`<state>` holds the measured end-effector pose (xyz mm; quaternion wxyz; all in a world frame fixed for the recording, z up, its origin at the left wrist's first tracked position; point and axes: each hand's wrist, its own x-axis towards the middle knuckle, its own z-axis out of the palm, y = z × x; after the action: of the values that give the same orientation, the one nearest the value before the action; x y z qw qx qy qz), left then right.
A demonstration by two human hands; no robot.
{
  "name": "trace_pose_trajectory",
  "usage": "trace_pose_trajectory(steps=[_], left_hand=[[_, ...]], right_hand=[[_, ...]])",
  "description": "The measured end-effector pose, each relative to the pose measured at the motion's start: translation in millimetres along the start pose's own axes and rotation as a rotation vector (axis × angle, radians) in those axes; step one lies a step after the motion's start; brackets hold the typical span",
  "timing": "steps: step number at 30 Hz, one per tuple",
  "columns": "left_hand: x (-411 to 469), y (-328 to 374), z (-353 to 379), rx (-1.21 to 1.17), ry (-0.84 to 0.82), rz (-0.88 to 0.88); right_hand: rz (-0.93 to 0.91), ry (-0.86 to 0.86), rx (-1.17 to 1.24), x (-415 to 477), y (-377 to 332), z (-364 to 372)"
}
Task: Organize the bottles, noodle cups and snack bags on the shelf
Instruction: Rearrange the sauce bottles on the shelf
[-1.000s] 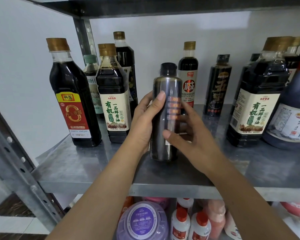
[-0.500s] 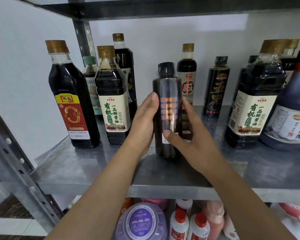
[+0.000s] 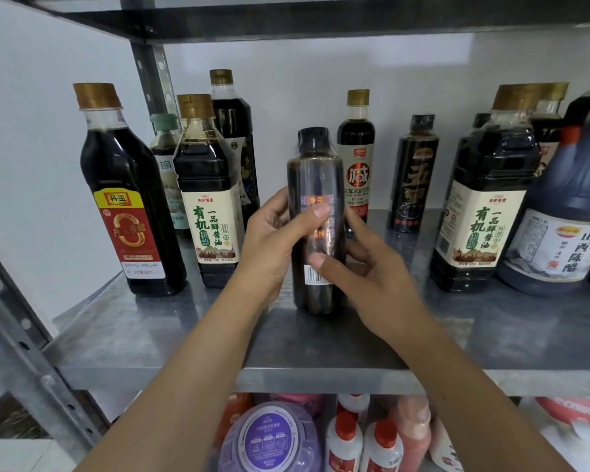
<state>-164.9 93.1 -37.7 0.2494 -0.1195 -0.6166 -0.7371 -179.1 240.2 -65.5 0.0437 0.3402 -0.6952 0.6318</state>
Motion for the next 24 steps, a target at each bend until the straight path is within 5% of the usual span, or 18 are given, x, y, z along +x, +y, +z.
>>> trace_pose_trajectory(steps=[5,12,24], left_hand=[[-3.4,1.9,5.1,0.039,-0.001,-0.055],[-3.7,1.8,1.7,-0.032,0.049,-0.257],[-3.8,4.2,3.4,-0.048,0.035,-0.282]], right_hand=[[0.036,0.011,-0.074,1.7,-1.7,0.3],[0.101,0.02,0.118,1.9,1.6,-1.4],[0.157,0.035,0.112,2.5,-2.0,0.4]])
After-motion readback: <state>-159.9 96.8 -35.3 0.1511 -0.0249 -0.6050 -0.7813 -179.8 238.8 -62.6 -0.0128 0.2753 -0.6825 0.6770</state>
